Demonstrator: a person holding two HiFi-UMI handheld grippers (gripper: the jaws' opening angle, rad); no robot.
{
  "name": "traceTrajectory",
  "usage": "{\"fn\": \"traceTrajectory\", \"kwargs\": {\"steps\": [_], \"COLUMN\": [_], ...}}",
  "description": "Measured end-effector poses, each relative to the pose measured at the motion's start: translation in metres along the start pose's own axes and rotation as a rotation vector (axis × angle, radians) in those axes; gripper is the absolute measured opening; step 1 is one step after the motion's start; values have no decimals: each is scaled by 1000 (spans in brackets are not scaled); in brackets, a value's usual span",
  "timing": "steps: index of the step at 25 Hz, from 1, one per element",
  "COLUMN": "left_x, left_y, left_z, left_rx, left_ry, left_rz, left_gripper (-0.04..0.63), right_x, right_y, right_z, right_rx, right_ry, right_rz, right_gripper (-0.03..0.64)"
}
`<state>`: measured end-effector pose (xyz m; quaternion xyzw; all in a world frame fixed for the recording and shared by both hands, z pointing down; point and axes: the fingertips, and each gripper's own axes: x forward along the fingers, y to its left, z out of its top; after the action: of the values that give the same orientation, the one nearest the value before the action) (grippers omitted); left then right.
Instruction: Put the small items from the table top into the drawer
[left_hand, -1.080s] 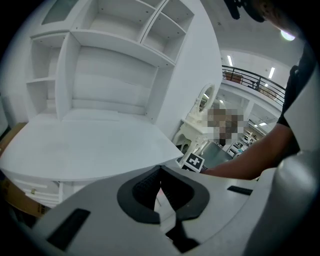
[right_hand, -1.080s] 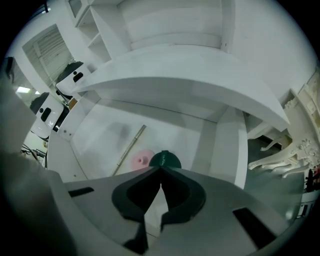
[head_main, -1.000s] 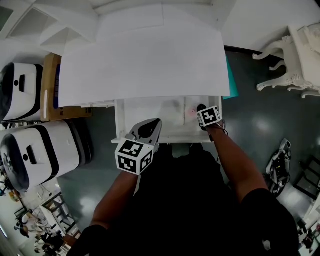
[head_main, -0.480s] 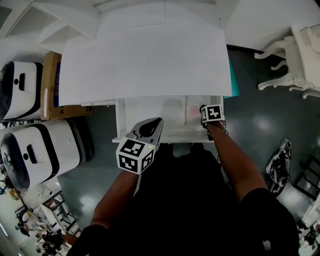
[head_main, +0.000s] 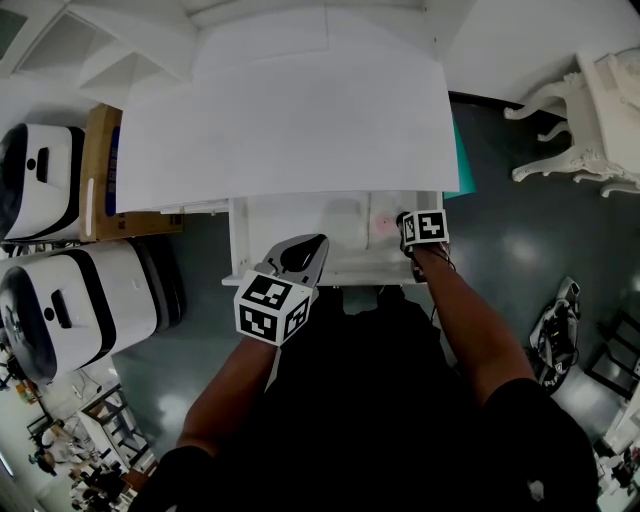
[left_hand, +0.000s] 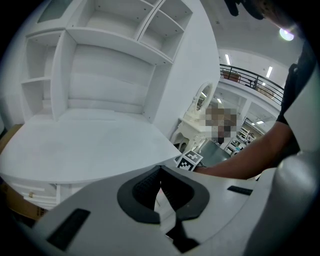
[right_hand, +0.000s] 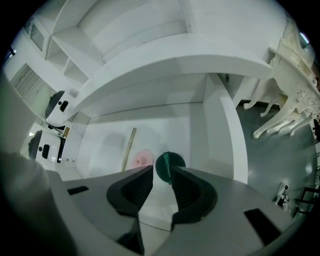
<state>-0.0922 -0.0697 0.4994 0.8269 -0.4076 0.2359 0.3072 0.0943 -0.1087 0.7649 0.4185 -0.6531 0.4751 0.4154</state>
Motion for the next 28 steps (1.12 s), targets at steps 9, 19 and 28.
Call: {"fn": "traceTrajectory", "kwargs": {"steps": [9, 19, 28], "left_x": [3, 6, 15], "left_y": [-15, -31, -54], "left_z": [0, 9, 30], "left_rx": [13, -3, -91], "left_ry": [-14, -49, -121], "left_rz": [-8, -8, -6], "left_gripper": [3, 3, 3], "right_x": [-28, -77, -163], "right_y": [3, 21, 39], "right_z": [4, 3, 18], "right_rx": [20, -5, -163], "right_ry": [-55, -157, -321], "right_rz": [70, 191, 303], "right_gripper": [109, 109, 84]}}
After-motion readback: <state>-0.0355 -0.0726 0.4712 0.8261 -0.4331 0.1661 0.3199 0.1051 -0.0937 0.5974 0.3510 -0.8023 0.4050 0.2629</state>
